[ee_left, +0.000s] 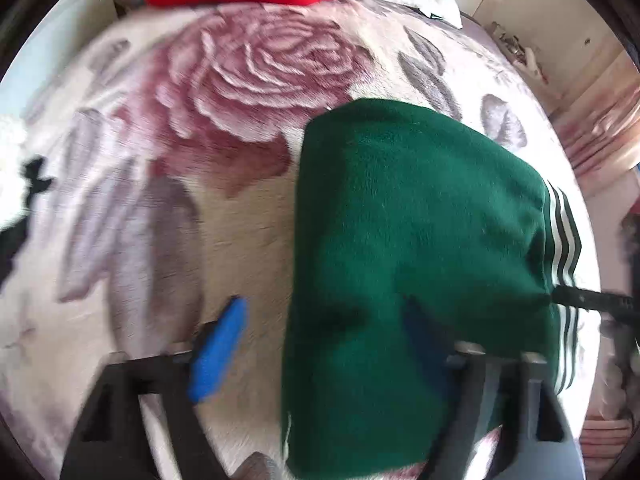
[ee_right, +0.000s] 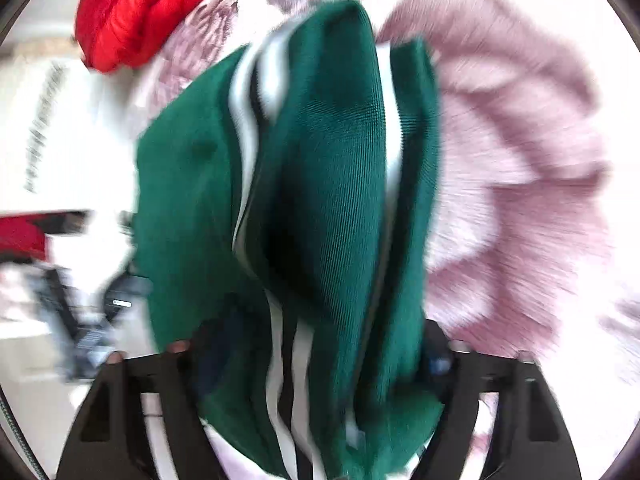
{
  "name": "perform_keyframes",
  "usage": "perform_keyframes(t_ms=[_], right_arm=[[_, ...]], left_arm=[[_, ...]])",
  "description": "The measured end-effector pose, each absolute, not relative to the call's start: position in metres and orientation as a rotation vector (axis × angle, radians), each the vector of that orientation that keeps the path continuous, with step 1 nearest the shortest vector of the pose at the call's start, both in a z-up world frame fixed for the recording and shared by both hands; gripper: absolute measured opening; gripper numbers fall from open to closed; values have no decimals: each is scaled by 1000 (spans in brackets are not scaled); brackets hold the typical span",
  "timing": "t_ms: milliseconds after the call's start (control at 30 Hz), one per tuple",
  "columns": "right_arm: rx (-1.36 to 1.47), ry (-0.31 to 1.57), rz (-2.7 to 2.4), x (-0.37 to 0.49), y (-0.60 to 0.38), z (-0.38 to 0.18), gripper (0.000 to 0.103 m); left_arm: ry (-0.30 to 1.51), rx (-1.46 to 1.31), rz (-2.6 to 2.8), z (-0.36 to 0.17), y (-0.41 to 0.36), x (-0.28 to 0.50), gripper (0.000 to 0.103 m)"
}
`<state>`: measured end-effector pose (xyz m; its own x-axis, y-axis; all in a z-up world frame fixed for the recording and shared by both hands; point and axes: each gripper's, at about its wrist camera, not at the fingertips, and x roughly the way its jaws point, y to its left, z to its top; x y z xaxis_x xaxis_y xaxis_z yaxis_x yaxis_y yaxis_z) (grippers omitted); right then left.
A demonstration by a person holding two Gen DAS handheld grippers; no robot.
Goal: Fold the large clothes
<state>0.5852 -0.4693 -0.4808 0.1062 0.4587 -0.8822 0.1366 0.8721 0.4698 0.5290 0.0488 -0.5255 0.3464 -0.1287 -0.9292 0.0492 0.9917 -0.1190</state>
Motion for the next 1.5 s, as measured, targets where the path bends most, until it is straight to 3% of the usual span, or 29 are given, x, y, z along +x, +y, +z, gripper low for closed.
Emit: perform_keyframes(t_ms=[100, 300, 467, 1100, 1233, 1500], right_arm=[[208, 1383, 32, 554, -435, -441, 98], [17, 1277, -190, 461, -432, -386, 102], [0, 1200, -294, 322, -426, -280, 102], [-26, 923, -422, 71, -364, 51, 102], [-14, 864, -397, 19, -357, 109, 102], [-27, 795, -365, -55, -348, 171, 102]], left_arm=[[1152, 4, -54, -501, 38, 500, 96], [1069, 73, 1, -452, 22, 442, 101], [1028, 79, -23, -397, 17, 398, 102], [854, 61, -145, -148, 14, 199, 102], [808, 65, -129, -113, 15, 163, 102], [745, 54, -101, -70, 19, 107, 102]])
